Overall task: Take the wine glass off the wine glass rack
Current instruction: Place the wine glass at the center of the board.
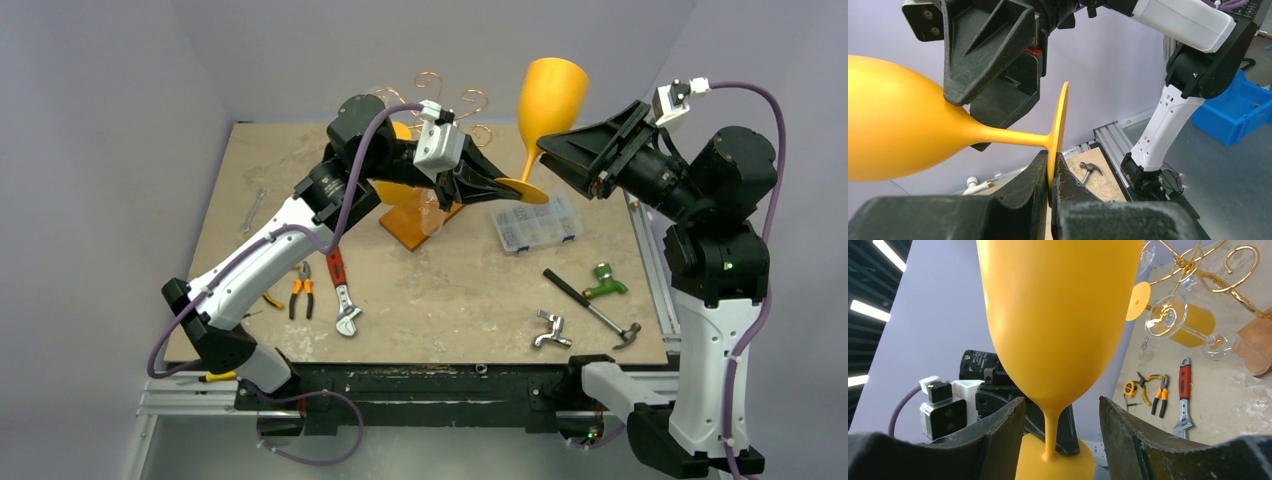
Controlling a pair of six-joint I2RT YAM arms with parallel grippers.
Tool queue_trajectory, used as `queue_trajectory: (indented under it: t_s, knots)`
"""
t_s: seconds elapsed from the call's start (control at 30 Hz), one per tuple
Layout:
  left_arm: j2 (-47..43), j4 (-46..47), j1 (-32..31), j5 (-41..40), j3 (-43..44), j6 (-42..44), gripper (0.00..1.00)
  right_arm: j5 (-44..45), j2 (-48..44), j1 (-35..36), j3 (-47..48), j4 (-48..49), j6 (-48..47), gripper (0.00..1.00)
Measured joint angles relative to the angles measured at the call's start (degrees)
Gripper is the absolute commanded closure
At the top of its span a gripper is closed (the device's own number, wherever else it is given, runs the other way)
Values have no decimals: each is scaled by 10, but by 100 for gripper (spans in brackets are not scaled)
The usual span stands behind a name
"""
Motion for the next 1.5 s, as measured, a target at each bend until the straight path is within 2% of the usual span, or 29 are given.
queue_trajectory:
  t_s: [0.13,0.23,0.6,0.87,0.97,1.07,1.13,1.23,1.3,1.4,1.5]
  knots:
    - [13,-21,0,0,17,16,100,1,11,0,23,-32,-32,47]
    - [22,-43,-1,-3,30,34,100,1,19,0,44,-50,-52,52]
    - [51,-90,-23,-33,64,83,100,0,38,0,48,-91,-97,63]
    - [74,-109,-26,-53,92,91,100,0,42,0,48,-111,-122,87]
    - [79,-114,-28,-59,102,93,100,0,41,-1,48,-111,-128,99]
    - [85,-121,-30,-67,112,93,100,-2,41,-2,48,-109,-134,100]
    - [88,-122,-31,-70,116,93,91,-4,43,-4,49,-110,-140,100]
    - [90,-122,-31,-74,116,93,65,-7,54,-4,61,-116,-158,100]
    - [92,-122,-37,-75,116,92,54,-15,64,-3,71,-120,-173,100]
    - [93,-123,-44,-78,112,88,46,-19,72,-1,80,-123,-191,100]
    - [90,-123,-47,-83,103,87,41,-19,66,-1,72,-116,-196,100]
